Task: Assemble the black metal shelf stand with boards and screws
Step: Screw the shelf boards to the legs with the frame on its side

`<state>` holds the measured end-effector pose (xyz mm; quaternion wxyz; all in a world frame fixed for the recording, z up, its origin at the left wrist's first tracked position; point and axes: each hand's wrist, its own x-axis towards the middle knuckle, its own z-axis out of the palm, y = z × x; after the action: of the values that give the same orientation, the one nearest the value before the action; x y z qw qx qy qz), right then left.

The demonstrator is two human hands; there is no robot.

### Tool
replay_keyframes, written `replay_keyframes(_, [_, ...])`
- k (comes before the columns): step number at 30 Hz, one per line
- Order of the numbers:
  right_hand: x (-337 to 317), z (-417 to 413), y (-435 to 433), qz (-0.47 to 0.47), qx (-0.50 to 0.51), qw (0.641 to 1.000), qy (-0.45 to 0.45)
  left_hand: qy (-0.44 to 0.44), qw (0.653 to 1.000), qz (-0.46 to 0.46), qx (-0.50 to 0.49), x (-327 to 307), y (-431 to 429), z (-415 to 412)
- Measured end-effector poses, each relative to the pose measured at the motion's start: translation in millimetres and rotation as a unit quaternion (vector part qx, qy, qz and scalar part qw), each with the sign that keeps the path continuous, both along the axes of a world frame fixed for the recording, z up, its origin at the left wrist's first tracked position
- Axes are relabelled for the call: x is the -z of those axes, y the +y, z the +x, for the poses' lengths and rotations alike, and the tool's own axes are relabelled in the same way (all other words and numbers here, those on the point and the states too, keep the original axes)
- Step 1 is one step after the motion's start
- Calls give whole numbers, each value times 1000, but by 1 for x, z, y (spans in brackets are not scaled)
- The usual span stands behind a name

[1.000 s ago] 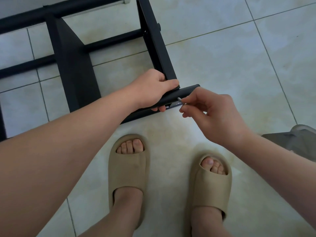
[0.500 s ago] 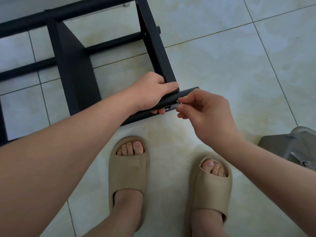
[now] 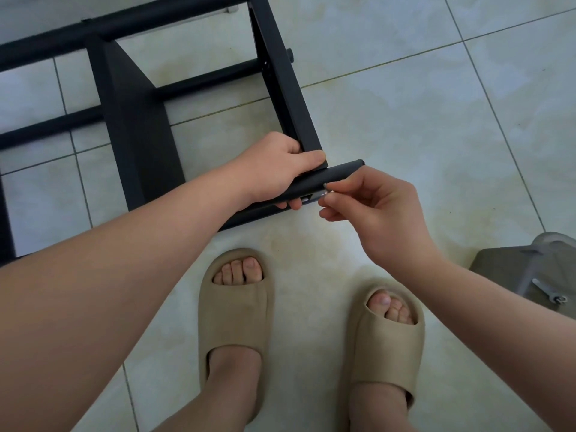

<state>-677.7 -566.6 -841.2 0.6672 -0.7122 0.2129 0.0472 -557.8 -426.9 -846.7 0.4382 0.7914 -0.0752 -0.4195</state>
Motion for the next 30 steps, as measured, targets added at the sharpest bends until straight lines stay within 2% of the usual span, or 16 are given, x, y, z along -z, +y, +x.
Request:
replay_keyframes(3, [1, 2, 0, -25, -10, 1000, 3, 0, 1000, 0, -2, 0, 0, 0])
replay_keyframes(8, [2, 1, 2, 39, 10, 999, 0, 2, 1000, 0, -2, -1, 0, 0])
replay_keyframes(12, [3, 2, -1, 12, -15, 1000, -4, 4, 1000, 1, -2, -1, 0, 0])
replay_keyframes(16, [2, 4, -10, 24, -41, 999, -10, 8, 1000, 1, -3, -1, 0, 0])
replay_keyframes(24, [3, 0, -1, -57, -18, 998, -11, 7, 1000, 1, -5, 0, 0, 0])
replay_keyframes(28, [4, -1, -1, -111, -59, 992, -28, 5, 1000, -1, -7, 1, 0, 0])
replay_keyframes(30, [4, 0, -1, -107, -60, 992, -26, 6, 1000, -3, -9, 1, 0, 1])
